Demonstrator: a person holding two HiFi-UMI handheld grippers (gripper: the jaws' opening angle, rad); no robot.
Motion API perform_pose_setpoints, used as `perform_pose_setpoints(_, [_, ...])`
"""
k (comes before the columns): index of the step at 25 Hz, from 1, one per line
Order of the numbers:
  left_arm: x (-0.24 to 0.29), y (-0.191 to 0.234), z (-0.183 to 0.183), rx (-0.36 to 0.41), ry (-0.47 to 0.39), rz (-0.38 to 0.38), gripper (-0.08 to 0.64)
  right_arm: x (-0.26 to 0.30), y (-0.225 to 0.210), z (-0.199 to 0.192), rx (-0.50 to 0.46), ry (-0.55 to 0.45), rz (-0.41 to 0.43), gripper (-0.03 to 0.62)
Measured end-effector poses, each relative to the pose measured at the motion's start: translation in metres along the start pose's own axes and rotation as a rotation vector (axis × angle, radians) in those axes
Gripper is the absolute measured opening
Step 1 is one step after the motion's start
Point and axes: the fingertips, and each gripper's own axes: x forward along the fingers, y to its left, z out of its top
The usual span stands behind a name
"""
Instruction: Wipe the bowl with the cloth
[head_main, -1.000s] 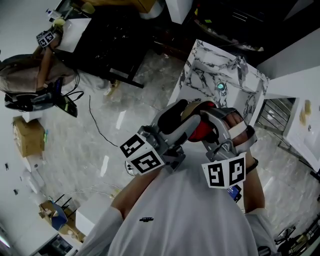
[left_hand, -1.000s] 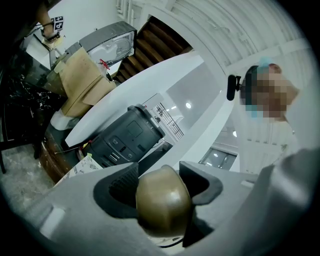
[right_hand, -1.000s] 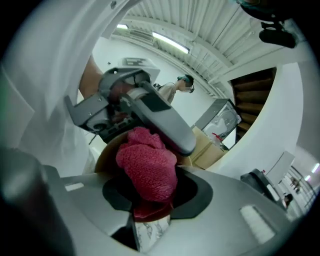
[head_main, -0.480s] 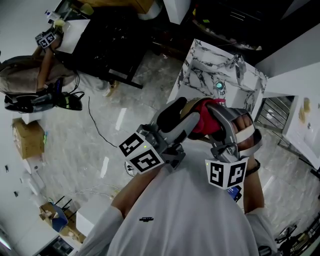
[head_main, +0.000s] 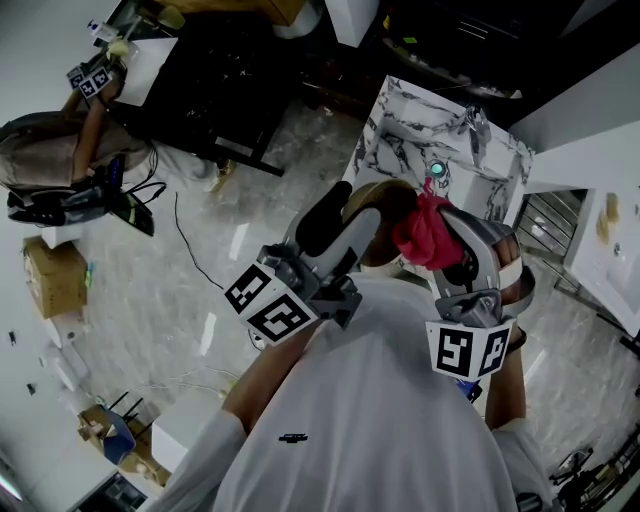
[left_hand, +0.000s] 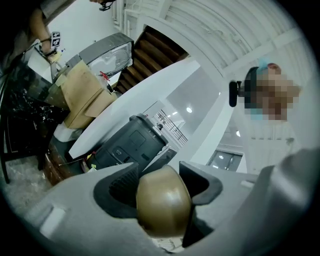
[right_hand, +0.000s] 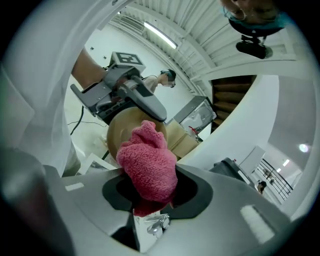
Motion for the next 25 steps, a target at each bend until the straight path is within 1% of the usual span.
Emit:
perform_pose_setpoints(2, [-0.001, -0.005, -0.001, 0.047, 0.012, -0.013, 0.259, -0.003, -0.017, -0.008, 0.074, 0.008, -0.049, 0.138])
perform_pose_setpoints(5, [-0.003, -0.016, -0.003, 0.095, 0.033, -0.057, 0.259, -0.006, -0.042, -0.016, 0.189, 0.005, -0.102, 0.138])
perform_pose_setpoints(7, [-0.005, -0.024, -0.004, 0.110, 0.040, -0.095, 0.259, -0.004, -0.052, -0.022, 0.236, 0.006, -0.119, 0.138])
perform_pose_setpoints(9, [-0.006, -0.033, -0.005, 0.119, 0.047, -0.146, 0.259, -0.001, -0.057, -0.024, 0.256, 0.006, -0.115, 0.138])
perform_pose_setpoints(11, [-0.008, -0.044, -0.008, 0.132, 0.068, -0.216, 0.259, 0.004, -0.055, -0.020, 0.239, -0.017, -0.082, 0.138])
perform_pose_setpoints(13, [-0.011, -0.055, -0.013, 0.150, 0.099, -0.288, 0.259, 0.009, -0.049, -0.012, 0.184, -0.057, -0.023, 0.140])
perform_pose_setpoints(16, [-0.014, -0.063, -0.016, 0.168, 0.126, -0.344, 0.259, 0.012, -0.039, -0.003, 0.115, -0.101, 0.035, 0.140])
perform_pose_setpoints(19, [-0.014, -0.061, -0.008, 0.136, 0.093, -0.349, 0.259, 0.013, -0.029, -0.003, 0.093, -0.111, 0.071, 0.138])
perform_pose_setpoints(25, [-0.011, -0.054, 0.014, 0.061, 0.002, -0.320, 0.259, 0.016, -0.019, -0.011, 0.135, -0.082, 0.090, 0.138])
